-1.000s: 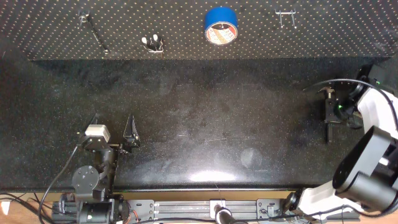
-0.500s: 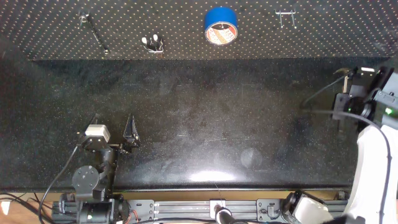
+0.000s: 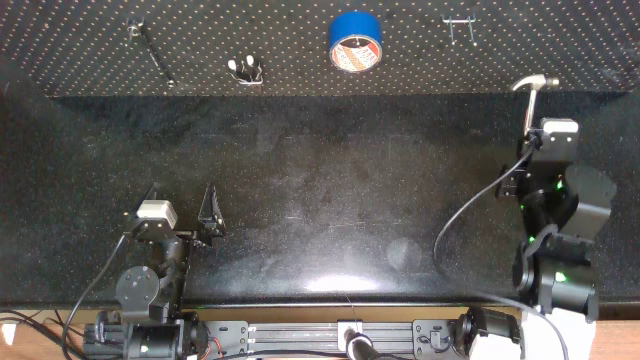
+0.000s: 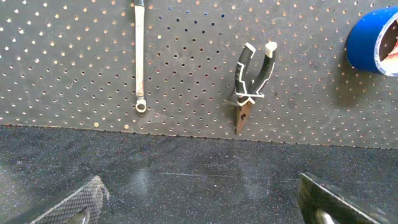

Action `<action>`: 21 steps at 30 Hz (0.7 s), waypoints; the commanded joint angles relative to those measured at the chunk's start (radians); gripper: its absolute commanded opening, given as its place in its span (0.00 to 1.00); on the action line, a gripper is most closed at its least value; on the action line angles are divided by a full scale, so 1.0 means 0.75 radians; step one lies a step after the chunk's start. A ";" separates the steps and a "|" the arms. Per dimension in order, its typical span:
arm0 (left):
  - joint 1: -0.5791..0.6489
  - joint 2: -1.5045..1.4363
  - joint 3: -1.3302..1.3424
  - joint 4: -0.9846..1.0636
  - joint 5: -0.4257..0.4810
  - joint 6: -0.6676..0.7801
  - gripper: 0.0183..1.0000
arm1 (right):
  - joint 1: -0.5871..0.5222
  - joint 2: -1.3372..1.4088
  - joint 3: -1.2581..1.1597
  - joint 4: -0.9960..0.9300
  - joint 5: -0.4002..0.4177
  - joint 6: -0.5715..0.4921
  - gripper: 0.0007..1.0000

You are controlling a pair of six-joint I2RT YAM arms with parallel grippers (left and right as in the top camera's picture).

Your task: Place Tools Onto Pegboard

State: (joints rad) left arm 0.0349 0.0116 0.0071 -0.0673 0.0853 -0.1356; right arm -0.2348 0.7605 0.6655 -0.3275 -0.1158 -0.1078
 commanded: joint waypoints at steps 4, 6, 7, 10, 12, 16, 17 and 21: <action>0.006 -0.011 -0.002 -0.011 -0.018 -0.004 1.00 | 0.263 0.007 -0.004 0.208 -0.015 0.067 0.08; 0.006 -0.011 -0.002 -0.011 -0.018 -0.004 1.00 | 0.295 0.062 -0.004 0.288 -0.011 0.091 0.07; 0.006 -0.011 -0.002 -0.011 -0.018 -0.004 1.00 | 0.301 0.092 -0.004 0.319 -0.011 0.094 0.07; 0.006 -0.011 -0.002 -0.011 -0.018 -0.004 1.00 | 0.301 0.211 -0.004 0.423 -0.006 0.095 0.07; 0.006 -0.011 -0.002 -0.011 -0.018 -0.004 1.00 | 0.301 0.286 -0.003 0.516 -0.006 0.146 0.07; 0.006 -0.011 -0.002 -0.011 -0.018 -0.004 1.00 | 0.301 0.419 -0.004 0.722 -0.007 0.215 0.07; 0.006 -0.011 -0.002 -0.011 -0.018 -0.004 1.00 | 0.301 0.440 -0.004 0.744 -0.007 0.222 0.07; 0.006 -0.011 -0.002 -0.011 -0.018 -0.004 1.00 | 0.325 0.510 -0.003 0.807 -0.007 0.235 0.07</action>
State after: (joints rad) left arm 0.0349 0.0116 0.0071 -0.0673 0.0856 -0.1356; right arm -0.0116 1.1172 0.6579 0.2470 -0.1188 0.0296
